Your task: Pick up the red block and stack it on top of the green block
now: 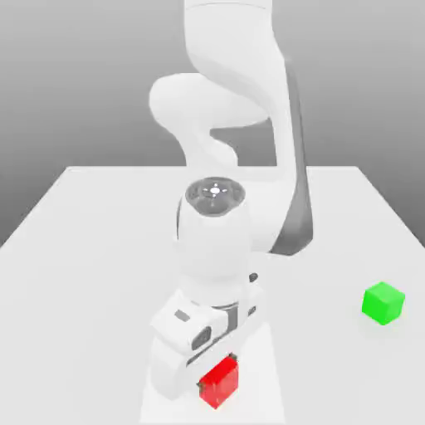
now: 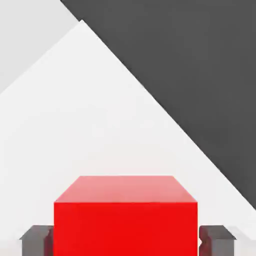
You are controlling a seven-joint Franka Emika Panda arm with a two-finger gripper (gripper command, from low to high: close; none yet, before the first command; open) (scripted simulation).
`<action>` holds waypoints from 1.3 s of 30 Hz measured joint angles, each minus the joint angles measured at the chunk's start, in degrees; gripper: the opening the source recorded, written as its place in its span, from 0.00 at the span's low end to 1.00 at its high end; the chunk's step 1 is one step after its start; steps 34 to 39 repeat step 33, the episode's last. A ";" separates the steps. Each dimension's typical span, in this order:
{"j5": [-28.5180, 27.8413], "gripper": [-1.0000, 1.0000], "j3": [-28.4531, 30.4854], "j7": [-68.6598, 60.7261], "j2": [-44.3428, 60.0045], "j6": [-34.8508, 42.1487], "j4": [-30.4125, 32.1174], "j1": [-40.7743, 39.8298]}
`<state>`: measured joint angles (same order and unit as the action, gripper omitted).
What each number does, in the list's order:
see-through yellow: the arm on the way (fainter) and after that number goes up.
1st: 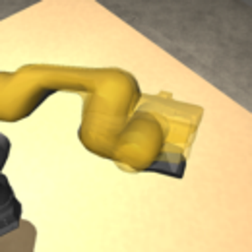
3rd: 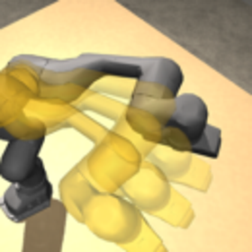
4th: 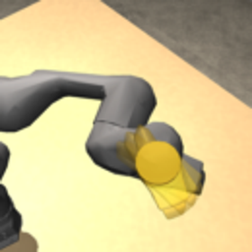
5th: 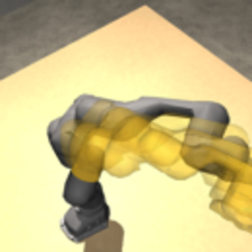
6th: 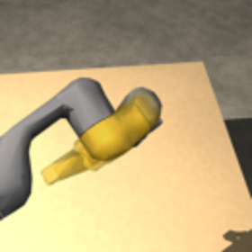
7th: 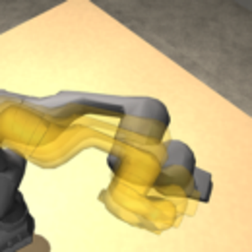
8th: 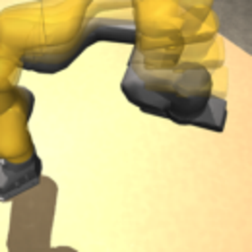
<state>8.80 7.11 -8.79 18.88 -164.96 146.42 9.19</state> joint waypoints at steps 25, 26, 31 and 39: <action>-8.44 0.00 -15.85 15.95 -19.35 11.11 7.97 33.32; -9.21 0.00 -15.62 16.60 -17.68 9.47 7.95 33.60; -12.09 1.00 -13.78 18.74 -10.37 2.49 7.69 33.95; -12.09 1.00 -13.78 18.74 -10.37 2.49 7.69 33.95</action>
